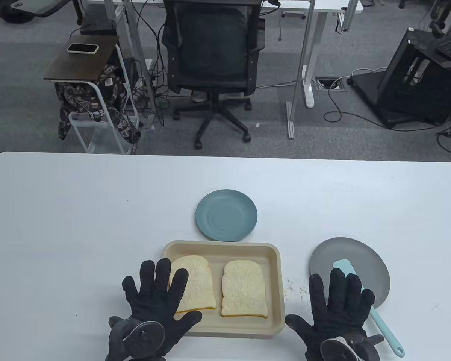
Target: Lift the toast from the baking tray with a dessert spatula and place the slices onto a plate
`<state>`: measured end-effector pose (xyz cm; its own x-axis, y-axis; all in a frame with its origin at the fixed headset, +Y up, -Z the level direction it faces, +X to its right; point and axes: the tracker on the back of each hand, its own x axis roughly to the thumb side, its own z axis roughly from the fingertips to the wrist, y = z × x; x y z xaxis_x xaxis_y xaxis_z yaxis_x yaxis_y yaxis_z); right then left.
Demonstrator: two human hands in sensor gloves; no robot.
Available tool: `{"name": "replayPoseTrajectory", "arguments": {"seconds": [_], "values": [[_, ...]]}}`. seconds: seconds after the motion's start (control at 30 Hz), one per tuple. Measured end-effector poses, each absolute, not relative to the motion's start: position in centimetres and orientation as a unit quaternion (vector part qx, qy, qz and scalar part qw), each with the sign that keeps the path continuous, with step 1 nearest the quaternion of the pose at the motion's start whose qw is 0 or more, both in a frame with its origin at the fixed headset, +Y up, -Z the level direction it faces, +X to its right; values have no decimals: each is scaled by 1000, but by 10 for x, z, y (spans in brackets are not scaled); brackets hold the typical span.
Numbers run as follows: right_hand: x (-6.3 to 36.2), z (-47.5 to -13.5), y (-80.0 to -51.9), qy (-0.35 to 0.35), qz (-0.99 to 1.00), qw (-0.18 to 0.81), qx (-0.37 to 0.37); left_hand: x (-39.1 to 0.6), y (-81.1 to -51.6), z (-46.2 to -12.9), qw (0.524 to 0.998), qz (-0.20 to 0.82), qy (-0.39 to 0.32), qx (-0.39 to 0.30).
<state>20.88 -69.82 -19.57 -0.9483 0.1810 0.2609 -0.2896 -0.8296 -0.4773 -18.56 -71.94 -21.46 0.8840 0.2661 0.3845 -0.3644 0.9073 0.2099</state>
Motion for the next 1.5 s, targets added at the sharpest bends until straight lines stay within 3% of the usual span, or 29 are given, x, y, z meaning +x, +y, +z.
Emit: {"name": "replayPoseTrajectory", "arguments": {"seconds": [0.33,0.5,0.6,0.7,0.87,0.93,1.07,1.13,1.3,1.5], "values": [[205,-193,-690,-277,951,90,107,-190,-715,-211,956,168,-186,151],[234,-196,-668,-274,960,20,59,-206,-713,-217,962,178,-140,155],[268,-210,-660,-220,975,-18,-6,-216,-717,-224,969,176,-105,134],[306,-229,-664,-87,991,-72,-75,-227,-725,-236,980,159,-62,98],[337,-253,-696,71,989,-88,-98,-235,-744,-254,989,146,-9,32],[342,-254,-714,137,980,-52,-137,-233,-755,-259,988,156,0,0],[344,-255,-734,139,980,-34,-138,-227,-770,-268,984,164,13,-67],[342,-251,-736,97,984,-3,-146,-225,-771,-270,981,182,12,-66],[329,-235,-701,44,987,41,-147,-227,-775,-272,974,215,13,-69],[262,-203,-622,17,999,35,-2,-227,-776,-272,971,229,22,-69]]}}
